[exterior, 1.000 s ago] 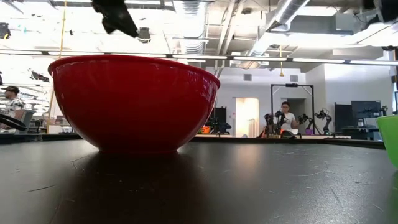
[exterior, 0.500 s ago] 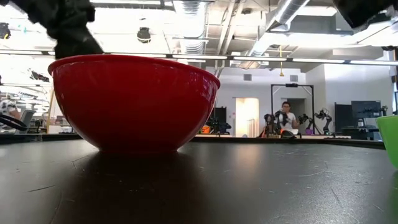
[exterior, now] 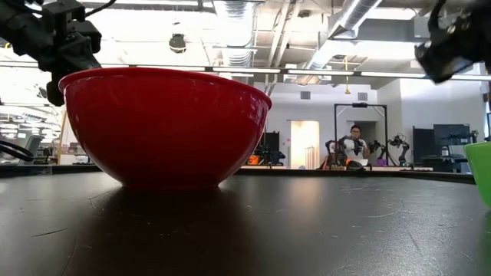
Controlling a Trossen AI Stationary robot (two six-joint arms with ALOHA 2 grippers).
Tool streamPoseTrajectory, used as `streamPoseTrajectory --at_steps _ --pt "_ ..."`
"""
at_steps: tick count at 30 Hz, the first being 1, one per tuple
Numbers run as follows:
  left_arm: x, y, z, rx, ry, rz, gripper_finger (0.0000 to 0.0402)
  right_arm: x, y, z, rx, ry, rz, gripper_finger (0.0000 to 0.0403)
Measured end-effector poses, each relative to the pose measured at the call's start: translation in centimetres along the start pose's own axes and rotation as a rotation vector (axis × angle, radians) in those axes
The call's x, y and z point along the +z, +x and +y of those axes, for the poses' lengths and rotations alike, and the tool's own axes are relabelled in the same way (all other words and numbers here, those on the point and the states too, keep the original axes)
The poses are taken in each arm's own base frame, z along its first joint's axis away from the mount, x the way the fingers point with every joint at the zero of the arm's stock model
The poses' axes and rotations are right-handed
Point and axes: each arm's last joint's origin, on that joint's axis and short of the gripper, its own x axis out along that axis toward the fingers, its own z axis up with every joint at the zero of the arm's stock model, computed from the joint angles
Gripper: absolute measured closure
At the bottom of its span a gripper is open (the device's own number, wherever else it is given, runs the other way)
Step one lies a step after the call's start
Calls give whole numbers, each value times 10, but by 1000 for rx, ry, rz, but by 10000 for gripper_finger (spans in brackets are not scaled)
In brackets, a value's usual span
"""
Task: Nest bowls inside each other
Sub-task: Stack the green bowl on top of the orange patterned bowl
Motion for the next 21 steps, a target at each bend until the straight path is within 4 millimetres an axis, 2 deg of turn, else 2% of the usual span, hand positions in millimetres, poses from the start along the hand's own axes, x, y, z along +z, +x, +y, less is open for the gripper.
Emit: streamPoseTrajectory --at_steps 4,7,10,15,21 --pt "0 0 0 -2 -1 1 325 2 16 -5 27 3 1 174" --pt "0 0 0 -6 -3 5 325 4 21 -6 54 11 11 202" --pt "0 0 0 -16 -5 14 325 6 21 -6 51 -5 9 255" --pt "-1 0 -1 -21 -5 19 325 9 20 -8 46 -27 59 379" --pt "-1 0 -1 -21 -3 19 325 16 2 -8 89 -18 76 389"
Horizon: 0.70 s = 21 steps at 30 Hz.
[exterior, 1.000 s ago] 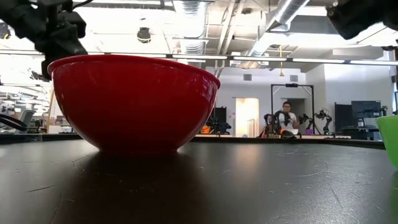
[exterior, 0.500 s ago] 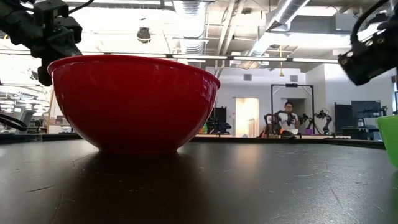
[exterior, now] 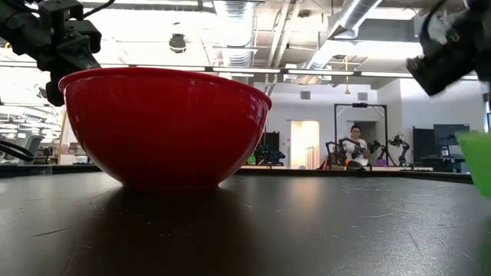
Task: Nest bowls inside each other
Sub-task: Stack the green bowl on top of the orange patterned bowl
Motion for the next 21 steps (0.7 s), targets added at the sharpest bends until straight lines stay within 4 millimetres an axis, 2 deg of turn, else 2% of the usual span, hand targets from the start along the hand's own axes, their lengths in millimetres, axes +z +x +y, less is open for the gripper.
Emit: streamPoseTrajectory --at_steps 6,12,16,21 --pt "0 0 0 0 19 0 325 12 -50 -1 92 56 -35 398" --pt "0 0 0 0 47 0 325 37 -110 9 274 82 -133 397" --pt "0 0 0 1 62 0 325 67 -146 20 340 76 -290 398" --pt "0 0 0 -1 74 0 325 122 -169 28 344 112 -423 398"
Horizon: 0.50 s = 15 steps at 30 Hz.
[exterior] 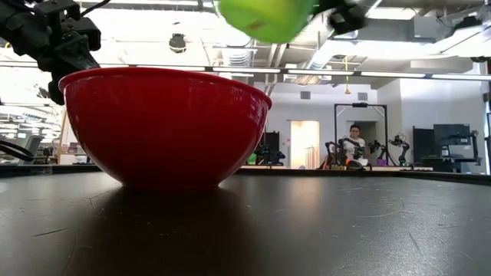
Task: Nest bowls inside each other
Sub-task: Stack the green bowl on top of the orange patterned bowl
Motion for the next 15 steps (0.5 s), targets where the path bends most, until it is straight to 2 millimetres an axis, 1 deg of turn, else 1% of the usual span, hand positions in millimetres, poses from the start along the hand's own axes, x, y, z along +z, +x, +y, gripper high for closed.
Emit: streamPoseTrajectory --at_steps 3,7,11,15 --pt "0 0 0 -8 10 6 325 32 12 6 -7 11 -42 398" --pt "0 0 0 -8 11 6 325 64 40 11 -40 8 -56 398" --pt "1 0 -1 -20 13 -2 325 85 60 17 -43 -12 -63 398" --pt "2 0 -2 -25 12 -11 325 95 80 19 -60 -14 -56 398"
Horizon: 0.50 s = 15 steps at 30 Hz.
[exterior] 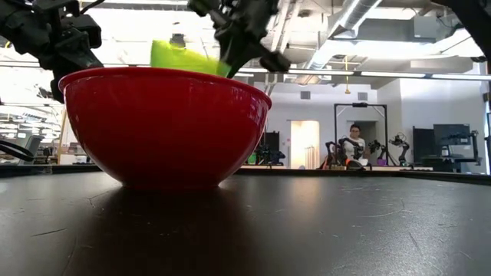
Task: Nest bowls inside each other
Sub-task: Stack the green bowl on top of the orange patterned bowl
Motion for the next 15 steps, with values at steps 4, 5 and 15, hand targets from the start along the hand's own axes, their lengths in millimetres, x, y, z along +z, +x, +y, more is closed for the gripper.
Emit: streamPoseTrajectory --at_steps 4,5,15 --pt "0 0 0 -2 -1 -3 325 2 14 -1 -10 4 34 398" --pt "1 0 0 -4 -1 -6 325 2 17 -2 -15 6 39 398" --pt "1 0 -1 -7 -3 -16 325 1 39 -3 -42 32 45 398"
